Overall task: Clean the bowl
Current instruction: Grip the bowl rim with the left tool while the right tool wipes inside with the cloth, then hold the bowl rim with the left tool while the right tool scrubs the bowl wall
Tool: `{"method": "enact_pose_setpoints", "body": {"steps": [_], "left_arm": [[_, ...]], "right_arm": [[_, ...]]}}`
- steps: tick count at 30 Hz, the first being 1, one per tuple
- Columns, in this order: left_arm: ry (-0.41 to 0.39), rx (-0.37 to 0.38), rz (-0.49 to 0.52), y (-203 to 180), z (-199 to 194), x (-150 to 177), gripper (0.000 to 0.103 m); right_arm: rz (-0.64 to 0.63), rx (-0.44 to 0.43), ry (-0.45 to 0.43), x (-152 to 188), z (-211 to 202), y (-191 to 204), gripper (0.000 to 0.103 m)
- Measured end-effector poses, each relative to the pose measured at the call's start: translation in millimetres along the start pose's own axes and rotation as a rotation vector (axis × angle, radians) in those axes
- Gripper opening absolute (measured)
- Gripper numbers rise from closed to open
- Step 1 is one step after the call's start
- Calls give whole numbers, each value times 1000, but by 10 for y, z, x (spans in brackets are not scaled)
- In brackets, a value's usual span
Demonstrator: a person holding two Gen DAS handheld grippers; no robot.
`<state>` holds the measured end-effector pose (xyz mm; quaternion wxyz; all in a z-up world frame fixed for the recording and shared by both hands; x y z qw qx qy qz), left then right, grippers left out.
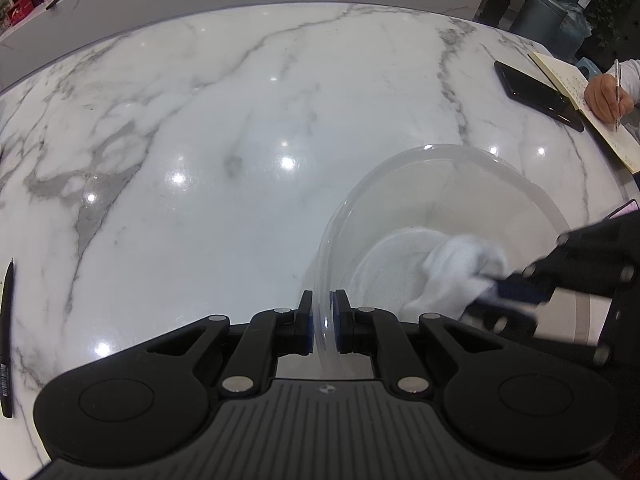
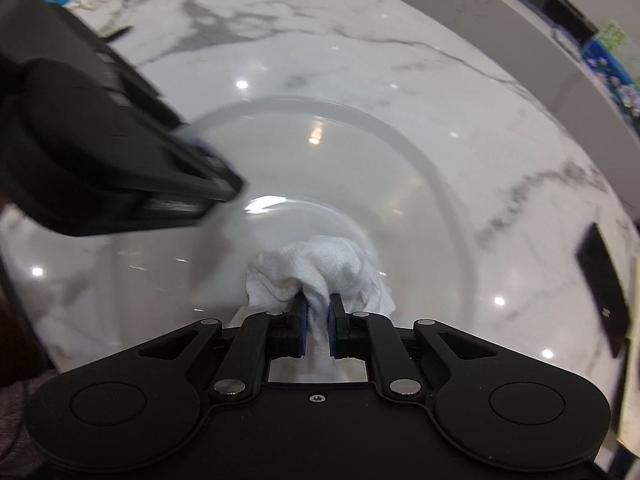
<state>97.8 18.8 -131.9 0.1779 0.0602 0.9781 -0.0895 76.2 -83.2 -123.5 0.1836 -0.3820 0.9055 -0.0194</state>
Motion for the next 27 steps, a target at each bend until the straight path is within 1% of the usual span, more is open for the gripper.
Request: {"method": "enact_pose_setpoints", "body": {"steps": [6, 8, 12, 14, 16, 21, 25, 27], "left_arm": [[2, -30, 5, 24, 20, 0, 8], [-11, -16, -1, 28, 2, -12, 8], [-57, 21, -11, 5, -65, -62, 8], [-92, 48, -13, -19, -125, -104, 8], [-124, 53, -5, -35, -176, -142, 8], [-219, 25, 27, -69, -304, -233, 9], [-271, -16, 79, -122, -370, -272, 8], [-296, -53, 108, -138, -400, -291, 8]], "right_arm": [[22, -12, -23, -14, 14, 33, 9], [20, -26, -29, -10, 8, 55, 9], [73, -47, -54, 16, 0, -11, 9], [106, -55, -78, 35, -13, -49, 9], [150, -67, -116, 75, -57, -82, 9], [240, -122, -183, 91, -90, -86, 9], [260, -148, -204, 40, -179, -35, 9], [257, -161, -216, 9, -272, -14, 9]]}}
Point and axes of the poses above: each gripper's, at about its wrist camera, not at the fingertips, and z roughly the way its jaws point, y to its left, x to its underside, the point moved 8 cm from there along z, roughly the way its jaws point, and after that the axes turned 3 degrees about x, right-handed, at the moved point
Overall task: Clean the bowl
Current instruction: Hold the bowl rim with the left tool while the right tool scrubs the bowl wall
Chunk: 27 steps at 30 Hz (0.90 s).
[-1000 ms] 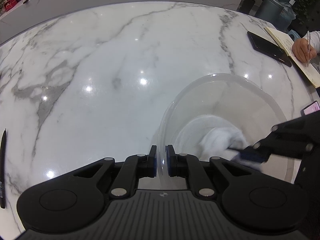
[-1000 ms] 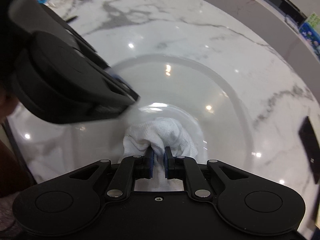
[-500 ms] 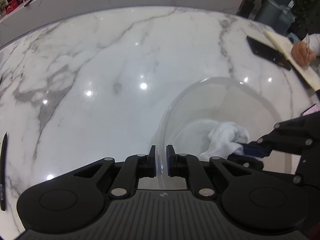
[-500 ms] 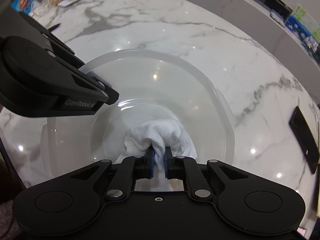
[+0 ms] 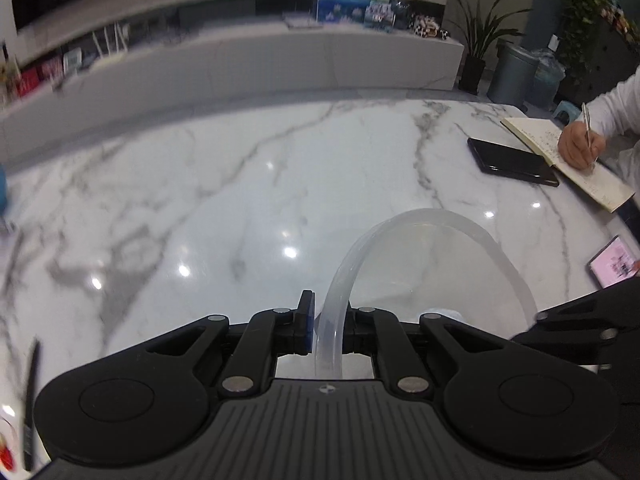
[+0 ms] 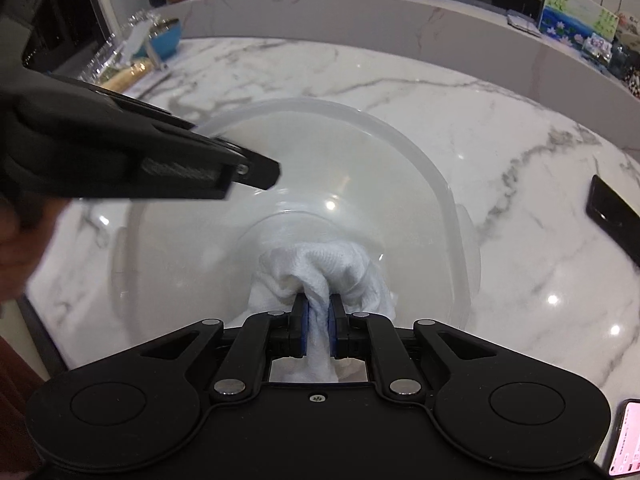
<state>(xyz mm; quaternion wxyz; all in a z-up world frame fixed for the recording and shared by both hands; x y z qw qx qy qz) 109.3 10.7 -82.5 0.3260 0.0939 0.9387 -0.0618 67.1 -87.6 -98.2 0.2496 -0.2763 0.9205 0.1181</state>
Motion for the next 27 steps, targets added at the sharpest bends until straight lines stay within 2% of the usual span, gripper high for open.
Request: {"method": "enact_pose_setpoints", "body": {"steps": [4, 7, 13, 18, 24, 27], "left_arm": [[-22, -25, 29, -11, -21, -35, 8], [-22, -51, 61, -31, -20, -22, 7], [-15, -44, 58, -43, -18, -6, 6], [-1, -57, 79, -92, 31, 33, 6], [57, 1, -18, -7, 100, 102, 6], [127, 45, -87, 20, 163, 187, 8]], "right_arm": [[-23, -58, 24, -28, -116, 153, 9], [-50, -63, 59, 23, -106, 209, 9], [-106, 2, 91, 116, -53, 181, 8], [-142, 133, 68, 140, -37, 121, 8], [-61, 135, 24, 260, -53, 76, 8], [-19, 136, -2, 273, -72, 63, 8]]}}
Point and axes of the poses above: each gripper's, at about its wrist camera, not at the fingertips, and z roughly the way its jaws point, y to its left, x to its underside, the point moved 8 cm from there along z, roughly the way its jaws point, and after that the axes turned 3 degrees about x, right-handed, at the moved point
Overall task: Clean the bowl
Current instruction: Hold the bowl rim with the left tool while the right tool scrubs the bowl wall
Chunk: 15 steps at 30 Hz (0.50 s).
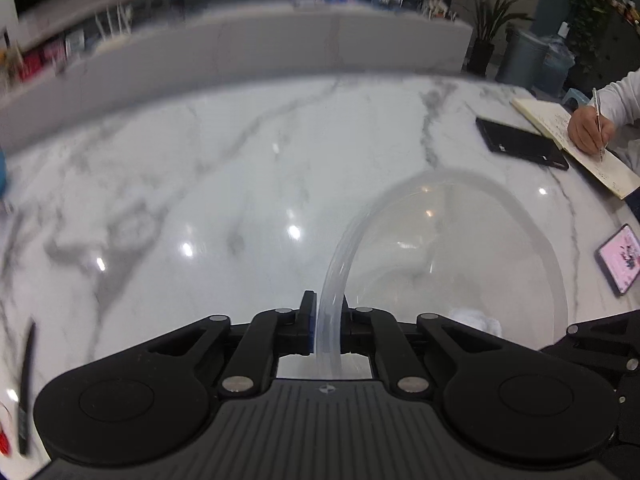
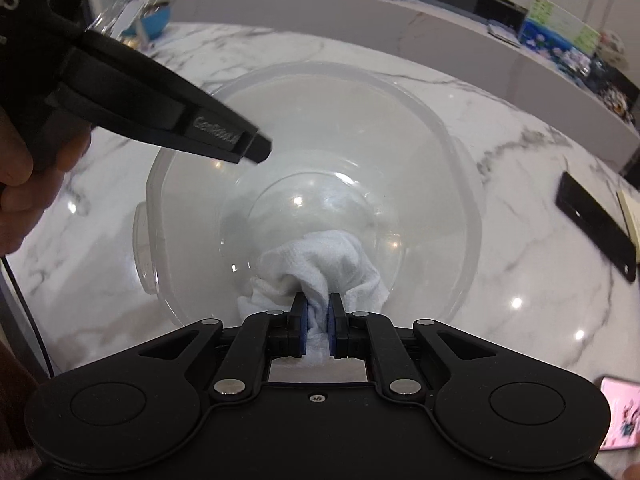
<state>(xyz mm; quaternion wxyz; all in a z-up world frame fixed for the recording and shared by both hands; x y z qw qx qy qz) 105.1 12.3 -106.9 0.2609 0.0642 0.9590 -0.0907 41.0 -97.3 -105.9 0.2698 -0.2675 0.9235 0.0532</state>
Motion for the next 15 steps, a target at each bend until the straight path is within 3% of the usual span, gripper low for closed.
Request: {"method": "enact_pose_setpoints", "body": {"steps": [4, 8, 15], "left_arm": [[92, 15, -33, 13, 68, 120, 17], [175, 34, -70, 27, 102, 247, 18], [165, 29, -53, 33, 53, 233, 12]], "right_arm": [[29, 6, -11, 7, 2, -2, 8], [44, 8, -6, -58, 53, 28, 8], [14, 26, 36, -60, 57, 70, 8]]}}
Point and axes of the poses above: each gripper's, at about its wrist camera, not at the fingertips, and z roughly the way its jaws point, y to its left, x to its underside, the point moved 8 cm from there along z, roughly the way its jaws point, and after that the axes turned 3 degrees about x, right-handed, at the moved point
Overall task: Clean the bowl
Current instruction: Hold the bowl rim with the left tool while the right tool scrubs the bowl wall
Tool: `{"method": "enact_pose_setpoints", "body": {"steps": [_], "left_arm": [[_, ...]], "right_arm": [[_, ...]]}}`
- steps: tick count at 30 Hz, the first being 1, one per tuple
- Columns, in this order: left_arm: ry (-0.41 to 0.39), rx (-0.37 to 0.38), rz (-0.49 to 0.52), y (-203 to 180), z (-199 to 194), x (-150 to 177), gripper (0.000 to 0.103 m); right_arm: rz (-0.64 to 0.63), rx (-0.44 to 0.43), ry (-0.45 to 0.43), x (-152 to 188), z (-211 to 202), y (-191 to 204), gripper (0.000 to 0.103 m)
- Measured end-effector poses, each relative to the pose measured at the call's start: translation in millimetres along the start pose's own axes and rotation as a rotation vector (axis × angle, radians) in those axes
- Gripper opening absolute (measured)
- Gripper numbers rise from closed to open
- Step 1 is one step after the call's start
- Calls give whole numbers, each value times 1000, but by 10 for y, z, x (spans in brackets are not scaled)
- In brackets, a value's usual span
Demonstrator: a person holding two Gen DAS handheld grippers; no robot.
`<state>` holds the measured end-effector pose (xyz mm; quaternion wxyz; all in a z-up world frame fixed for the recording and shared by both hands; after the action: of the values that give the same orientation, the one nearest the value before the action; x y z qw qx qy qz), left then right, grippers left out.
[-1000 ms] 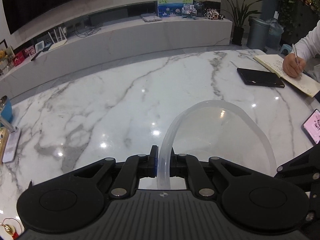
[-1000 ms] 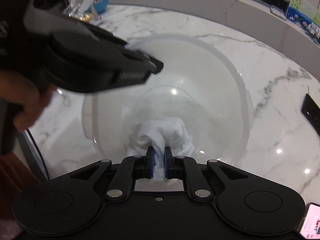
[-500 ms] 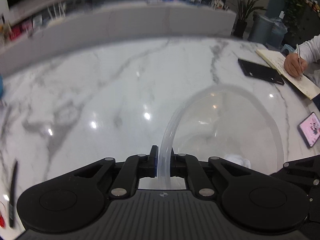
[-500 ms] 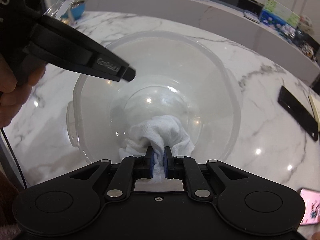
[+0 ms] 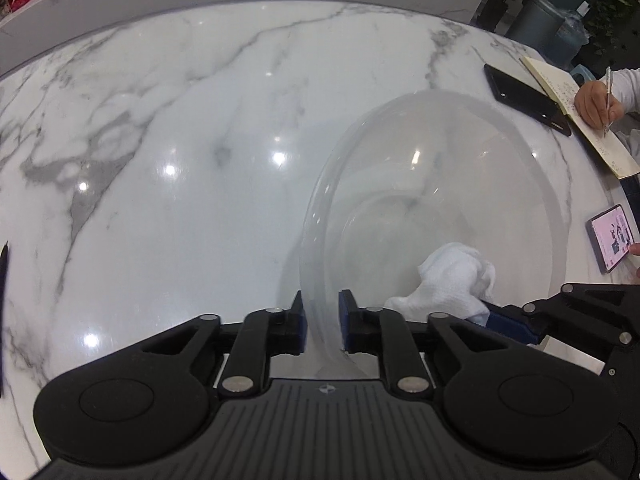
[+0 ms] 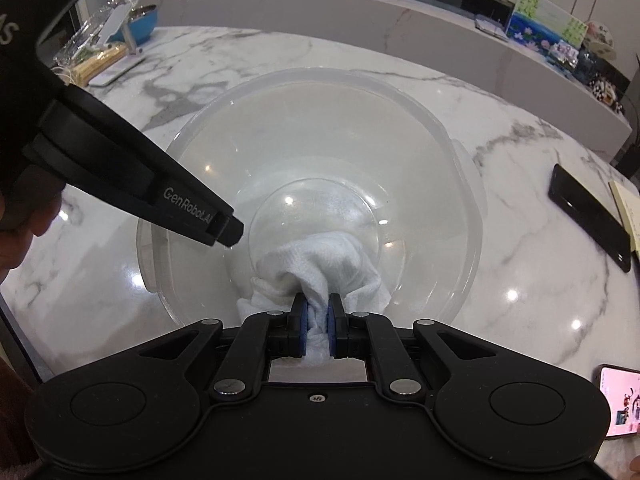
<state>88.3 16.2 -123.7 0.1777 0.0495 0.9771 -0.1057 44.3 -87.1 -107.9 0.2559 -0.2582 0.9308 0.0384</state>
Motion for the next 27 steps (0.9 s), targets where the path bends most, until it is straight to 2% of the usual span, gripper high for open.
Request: {"method": "enact_pose_setpoints", "body": {"steps": [5, 11, 15, 17, 24, 27], "left_arm": [[-37, -20, 31, -40, -35, -63, 8], [-60, -60, 44, -12, -51, -117, 5], [-66, -66, 61, -11, -55, -115, 5], [-66, -73, 70, -13, -52, -109, 5], [-64, -100, 95, -45, -3, -108, 6], [-74, -113, 103, -45, -15, -116, 6]], "right_arm": [[-52, -18, 63, -62, 66, 0, 8], [-54, -177, 118, -73, 18, 152, 8], [-114, -188, 163, -11, 57, 198, 8], [-137, -175, 184, 6, 56, 194, 8], [-258, -41, 257, 13, 52, 88, 8], [-314, 58, 250, -52, 29, 21, 8]]}}
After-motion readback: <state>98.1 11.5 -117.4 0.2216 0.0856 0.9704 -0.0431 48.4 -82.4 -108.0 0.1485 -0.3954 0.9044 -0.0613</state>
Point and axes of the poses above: each gripper's, at about its wrist camera, not at the fingertips, and z roughly the way its jaws point, y to its left, x to its underside, the point moved 8 cm from there along z, roughly the way its jaws point, and after that the axes turned 3 degrees about x, right-handed, at the moved point
